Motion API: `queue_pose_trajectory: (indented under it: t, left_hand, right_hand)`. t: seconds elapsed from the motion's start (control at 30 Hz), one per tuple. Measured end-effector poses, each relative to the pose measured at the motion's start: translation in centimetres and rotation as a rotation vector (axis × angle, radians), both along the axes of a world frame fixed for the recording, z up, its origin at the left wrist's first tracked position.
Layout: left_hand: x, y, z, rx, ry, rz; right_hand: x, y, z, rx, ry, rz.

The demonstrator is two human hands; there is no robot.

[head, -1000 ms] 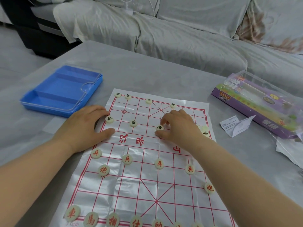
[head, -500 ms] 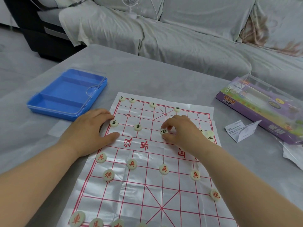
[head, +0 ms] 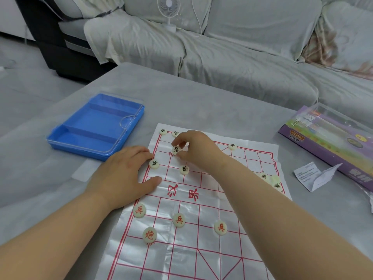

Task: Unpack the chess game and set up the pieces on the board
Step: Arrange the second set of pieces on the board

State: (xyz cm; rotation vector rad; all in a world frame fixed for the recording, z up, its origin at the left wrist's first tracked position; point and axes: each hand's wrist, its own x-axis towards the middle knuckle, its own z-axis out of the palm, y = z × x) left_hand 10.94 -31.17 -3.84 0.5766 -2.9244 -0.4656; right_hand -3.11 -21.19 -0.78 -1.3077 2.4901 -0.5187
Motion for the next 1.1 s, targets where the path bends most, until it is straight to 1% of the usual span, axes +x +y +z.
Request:
queue_pose_trajectory:
  t: [0.1,0.2,0.33,0.53,0.77,1.1]
  left_hand:
    - [0.05,-0.03,0.01,0.020,0.026,-0.006]
    - [0.11,-0.19,-0.21,0.027,0.047,-0.009]
    - [0.16,-0.28,-0.24,0.031,0.038,-0.014]
    - [0.15,-0.25,-0.21,0.032,0.020,-0.011]
    - [0.00,-0.29,-0.30,0.027,0.023,-0.012]
    - [0.07,-0.33,-0.41,0.027,0.026,-0.014]
  right_hand:
    - [-0.03,-0.68,-0.33,0.062,-0.003,-0.015]
    - [-0.07,-0.77,-0.34,0.054,-0.020,-0.047]
    - [-0.26,-0.47,-0.04,0.051,-0.027,0.004]
    - [-0.14,-0.77,-0.05,0.099,0.001,0.010]
    - [0.15,-1.06,-0.41,0.100,0.051,0.004]
    - [0.30,-0.62,-0.38,0.030,0.001,0.002]
